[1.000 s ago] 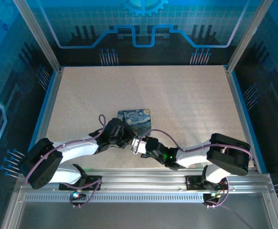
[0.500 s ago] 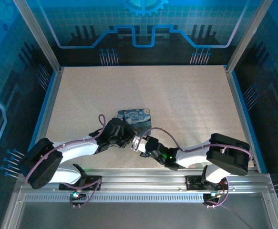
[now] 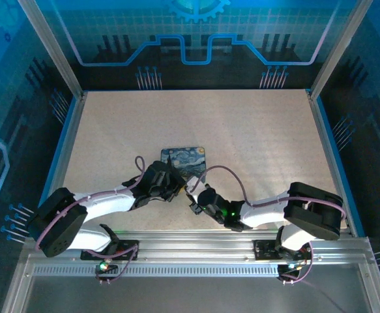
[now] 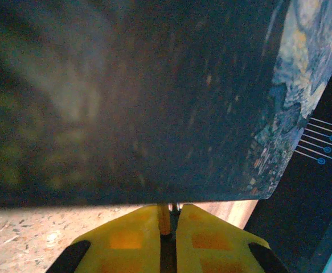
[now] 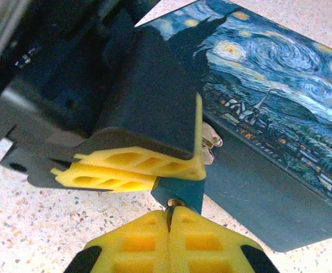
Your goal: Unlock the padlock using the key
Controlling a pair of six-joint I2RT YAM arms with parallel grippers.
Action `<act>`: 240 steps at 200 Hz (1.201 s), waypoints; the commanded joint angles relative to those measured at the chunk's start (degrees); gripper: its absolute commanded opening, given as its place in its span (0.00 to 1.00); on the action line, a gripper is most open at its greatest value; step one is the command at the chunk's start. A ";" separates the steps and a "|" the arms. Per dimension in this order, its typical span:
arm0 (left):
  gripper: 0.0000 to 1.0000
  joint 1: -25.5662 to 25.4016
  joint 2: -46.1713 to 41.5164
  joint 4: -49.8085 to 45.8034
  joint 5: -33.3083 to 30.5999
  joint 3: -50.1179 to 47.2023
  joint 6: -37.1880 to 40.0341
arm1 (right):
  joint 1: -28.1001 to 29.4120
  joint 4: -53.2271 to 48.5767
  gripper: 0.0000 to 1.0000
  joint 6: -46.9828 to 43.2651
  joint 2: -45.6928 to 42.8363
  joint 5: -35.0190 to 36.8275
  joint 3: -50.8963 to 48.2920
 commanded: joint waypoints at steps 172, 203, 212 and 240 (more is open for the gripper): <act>0.13 -1.73 1.52 2.68 2.74 1.10 1.00 | -3.79 0.84 0.00 26.49 -1.59 -7.16 -1.20; 0.21 -1.71 0.78 0.43 2.74 1.70 2.77 | -4.51 -0.23 0.00 29.52 -1.79 -8.18 -1.72; 0.22 -1.71 0.48 -0.03 2.70 1.64 2.95 | -4.81 0.03 0.00 30.52 -1.75 -8.62 -2.02; 0.28 -1.69 -0.90 -1.73 2.35 1.38 4.48 | -5.76 1.36 0.00 32.77 -1.78 -10.08 -3.33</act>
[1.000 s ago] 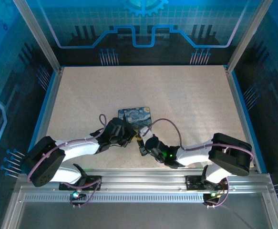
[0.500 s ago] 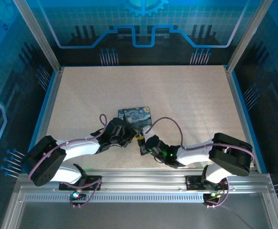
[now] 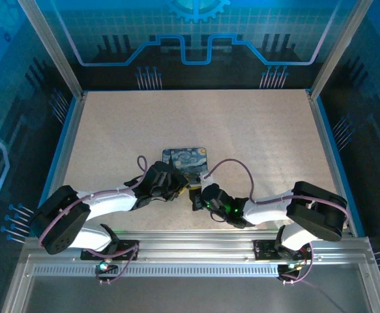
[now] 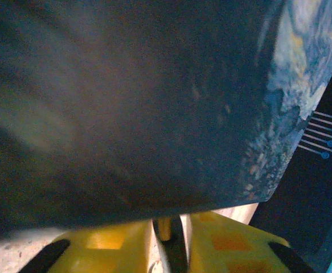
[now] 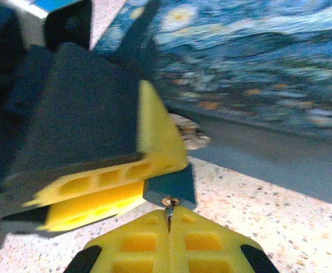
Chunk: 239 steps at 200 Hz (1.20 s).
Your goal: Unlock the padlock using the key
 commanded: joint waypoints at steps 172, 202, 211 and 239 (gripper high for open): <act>0.54 -0.65 -14.47 -23.05 -7.18 4.79 14.36 | -8.68 10.25 0.05 23.14 1.37 -20.07 -8.25; 0.56 0.11 -15.28 -25.70 -8.35 5.64 16.13 | -9.23 12.05 0.06 27.08 2.13 -21.19 -8.93; 0.57 0.52 -15.51 -26.77 -8.69 6.08 16.93 | -9.34 11.62 0.06 27.80 1.82 -21.14 -8.90; 0.61 2.20 -16.71 -30.62 -9.59 7.74 20.22 | -9.43 9.39 0.08 27.70 0.99 -20.76 -8.70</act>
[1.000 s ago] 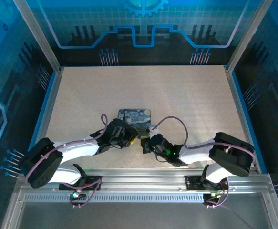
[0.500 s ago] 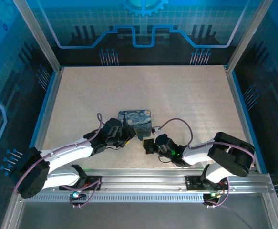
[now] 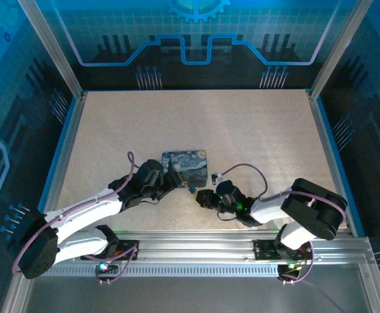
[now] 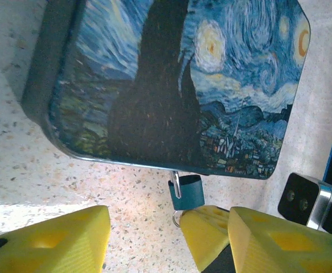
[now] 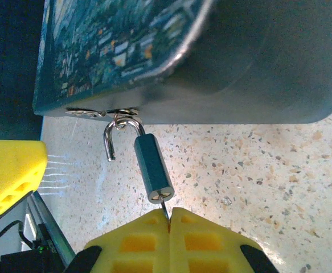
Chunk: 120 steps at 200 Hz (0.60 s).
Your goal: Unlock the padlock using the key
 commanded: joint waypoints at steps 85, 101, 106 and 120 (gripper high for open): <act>0.81 10.79 -5.87 -7.49 2.37 2.01 11.59 | -0.42 -8.91 0.21 -2.66 -5.13 -0.26 -0.42; 0.84 12.46 -5.73 -6.82 4.28 1.83 13.25 | -0.36 -11.41 0.24 -4.80 -8.01 0.56 -0.57; 0.84 12.98 -5.63 -6.59 4.95 1.76 13.67 | -0.39 -11.99 0.25 -5.58 -8.92 0.74 -0.78; 0.85 14.25 -5.01 -5.77 6.66 1.83 15.32 | -0.41 -13.23 0.29 -7.93 -11.48 1.34 -1.01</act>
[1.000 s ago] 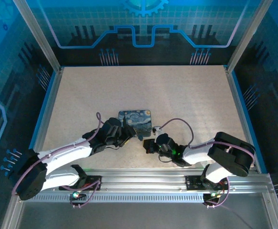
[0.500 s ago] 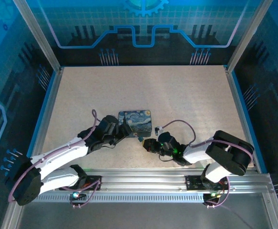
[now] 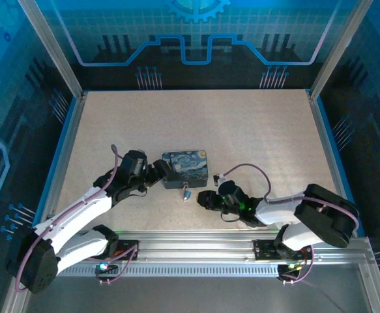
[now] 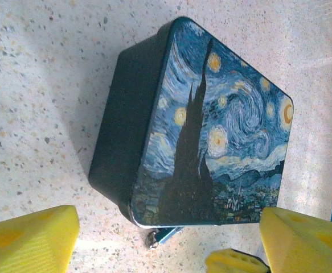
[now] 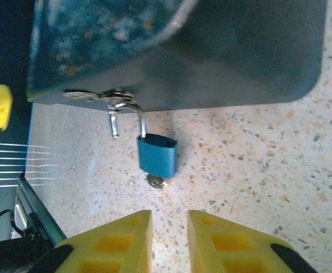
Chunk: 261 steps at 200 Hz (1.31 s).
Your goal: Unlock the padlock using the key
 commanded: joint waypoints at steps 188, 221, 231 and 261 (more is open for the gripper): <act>0.76 5.72 15.14 4.10 13.05 -2.00 7.91 | -11.28 3.70 0.91 -21.67 0.45 -15.10 6.24; 0.74 5.25 14.18 4.75 14.23 -4.79 6.61 | -13.38 2.69 0.91 -25.02 3.57 -16.49 9.20; 0.74 4.97 13.53 5.32 14.48 -5.68 5.91 | -13.92 3.40 0.91 -25.79 4.80 -17.24 9.96; 0.74 4.39 12.01 6.21 14.56 -7.15 4.50 | -14.86 5.83 0.91 -28.65 7.41 -18.09 11.26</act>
